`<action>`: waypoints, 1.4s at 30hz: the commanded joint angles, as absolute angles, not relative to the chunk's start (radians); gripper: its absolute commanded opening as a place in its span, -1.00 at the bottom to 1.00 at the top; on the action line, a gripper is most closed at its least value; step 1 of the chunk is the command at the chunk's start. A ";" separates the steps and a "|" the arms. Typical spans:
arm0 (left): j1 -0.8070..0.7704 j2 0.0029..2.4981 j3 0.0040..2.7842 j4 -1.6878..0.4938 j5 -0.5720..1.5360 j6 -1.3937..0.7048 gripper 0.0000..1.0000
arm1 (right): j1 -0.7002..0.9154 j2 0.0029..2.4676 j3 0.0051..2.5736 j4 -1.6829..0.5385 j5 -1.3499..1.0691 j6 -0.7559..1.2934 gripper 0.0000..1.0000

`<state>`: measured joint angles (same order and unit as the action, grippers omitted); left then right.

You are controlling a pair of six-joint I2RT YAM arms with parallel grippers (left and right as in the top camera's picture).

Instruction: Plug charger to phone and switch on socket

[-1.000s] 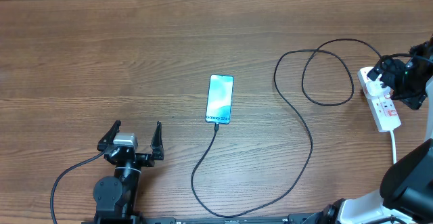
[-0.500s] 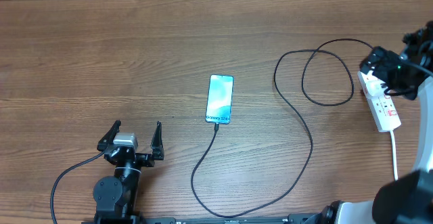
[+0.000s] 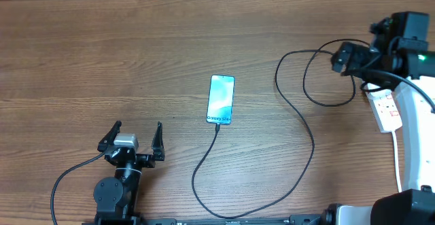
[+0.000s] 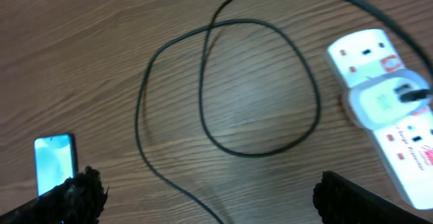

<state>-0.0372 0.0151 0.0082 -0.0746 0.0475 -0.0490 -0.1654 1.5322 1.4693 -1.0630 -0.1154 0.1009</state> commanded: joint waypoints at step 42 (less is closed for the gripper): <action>-0.031 0.004 0.004 -0.075 0.044 -0.030 0.99 | -0.078 1.331 0.509 -0.257 -0.222 0.077 1.00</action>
<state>-0.0372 0.0151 0.0082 -0.0742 0.0475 -0.0490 -0.0834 1.3582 0.5156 -0.2958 -0.2111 0.0761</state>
